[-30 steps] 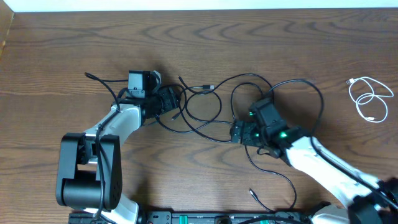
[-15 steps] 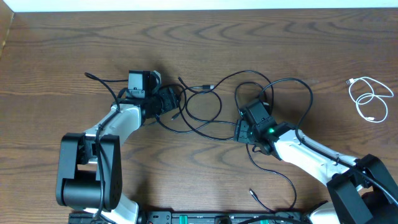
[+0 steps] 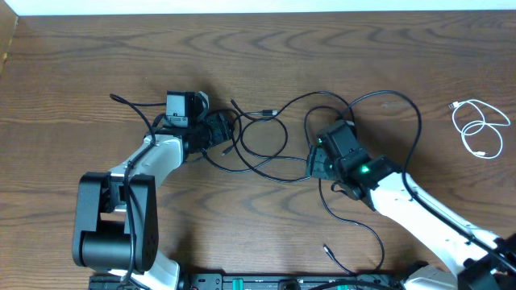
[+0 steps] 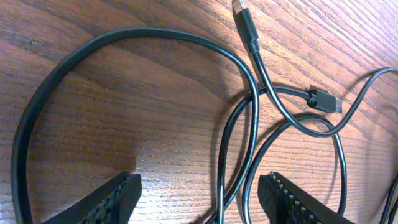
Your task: Untangle cables
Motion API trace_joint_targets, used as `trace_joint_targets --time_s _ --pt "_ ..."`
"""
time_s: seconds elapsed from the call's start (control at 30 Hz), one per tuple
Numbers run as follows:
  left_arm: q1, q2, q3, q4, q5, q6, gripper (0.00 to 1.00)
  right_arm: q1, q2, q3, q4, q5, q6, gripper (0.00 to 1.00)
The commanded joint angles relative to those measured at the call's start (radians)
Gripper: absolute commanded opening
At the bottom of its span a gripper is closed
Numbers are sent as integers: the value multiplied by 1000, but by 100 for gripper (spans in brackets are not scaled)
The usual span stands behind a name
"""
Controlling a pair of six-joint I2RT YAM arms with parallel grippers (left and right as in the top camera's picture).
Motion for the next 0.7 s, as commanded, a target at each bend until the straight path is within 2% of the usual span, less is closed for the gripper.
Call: trace_joint_targets --time_s 0.0,0.13,0.17,0.2,0.27,0.3,0.4,0.6,0.67 --pt "2 -2 -6 0 10 5 66 4 21 5 -9 13 -7 56" --pt "2 -2 -6 0 10 5 66 4 54 5 -7 13 -6 55" --pt "2 -2 -6 0 10 5 67 4 63 5 -7 13 -6 50" --pt "2 -2 -6 0 10 5 67 4 71 5 -7 13 -6 41" --pt "2 -2 -6 1 22 6 67 4 86 5 -7 13 -6 4" --pt "2 -2 -6 2 31 6 67 3 89 5 -6 12 -6 1" --pt "2 -2 -6 21 117 26 67 3 77 7 10 -7 -7 1" --pt "2 -11 -6 109 571 189 67 2 -48 37 108 -90 -120 1" --pt "2 -11 -6 113 590 201 67 -2 -111 58 138 -100 -119 1"
